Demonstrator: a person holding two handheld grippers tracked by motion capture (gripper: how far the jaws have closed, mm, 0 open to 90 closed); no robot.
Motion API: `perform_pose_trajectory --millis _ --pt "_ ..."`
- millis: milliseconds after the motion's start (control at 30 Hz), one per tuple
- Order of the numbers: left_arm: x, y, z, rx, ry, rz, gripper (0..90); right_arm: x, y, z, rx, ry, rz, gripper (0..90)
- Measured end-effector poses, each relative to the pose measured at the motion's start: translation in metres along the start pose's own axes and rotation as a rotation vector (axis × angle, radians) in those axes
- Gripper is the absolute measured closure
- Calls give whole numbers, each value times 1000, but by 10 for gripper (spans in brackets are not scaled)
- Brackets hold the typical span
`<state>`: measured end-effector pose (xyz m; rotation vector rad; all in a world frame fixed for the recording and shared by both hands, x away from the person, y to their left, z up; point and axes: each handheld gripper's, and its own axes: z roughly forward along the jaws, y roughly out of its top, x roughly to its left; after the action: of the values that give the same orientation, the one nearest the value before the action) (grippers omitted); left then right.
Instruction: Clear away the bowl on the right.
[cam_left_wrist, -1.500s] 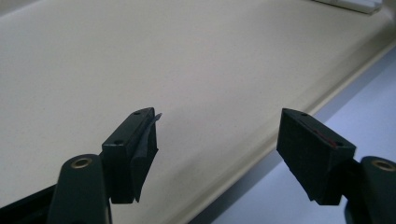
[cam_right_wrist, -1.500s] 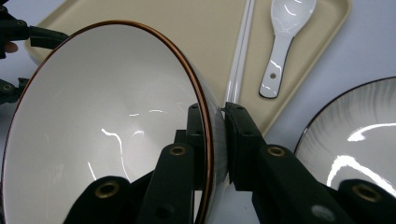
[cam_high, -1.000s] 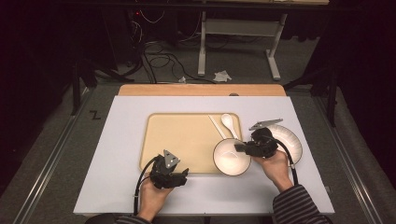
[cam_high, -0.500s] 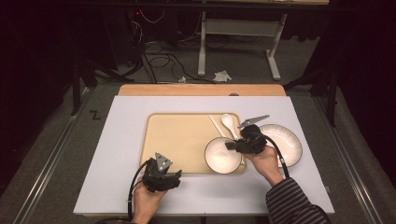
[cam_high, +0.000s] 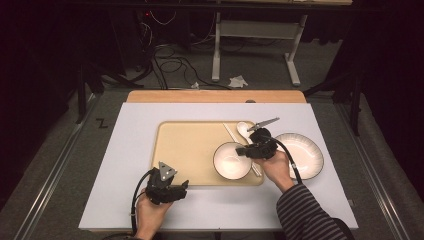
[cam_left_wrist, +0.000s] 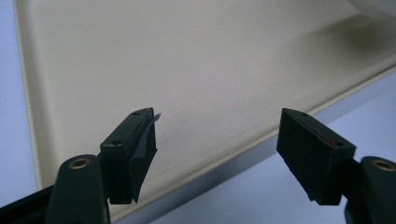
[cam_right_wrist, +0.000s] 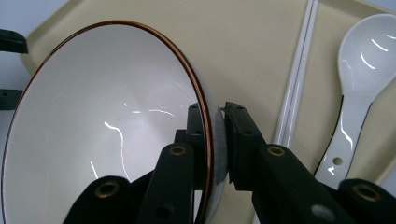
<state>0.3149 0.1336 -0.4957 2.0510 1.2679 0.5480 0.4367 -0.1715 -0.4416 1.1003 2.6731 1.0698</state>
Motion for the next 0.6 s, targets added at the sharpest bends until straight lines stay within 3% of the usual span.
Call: perform_pose_trajectory --millis 200,367,600 --pt "5 -2 -4 0 -2 -9 286 1 8 10 18 -8 -20 826" --pt "13 -1 -6 -7 -6 -26 286 -3 13 14 9 -4 30 826" --pt "20 0 -5 -8 -5 -37 286 -8 25 23 31 -31 47 826"
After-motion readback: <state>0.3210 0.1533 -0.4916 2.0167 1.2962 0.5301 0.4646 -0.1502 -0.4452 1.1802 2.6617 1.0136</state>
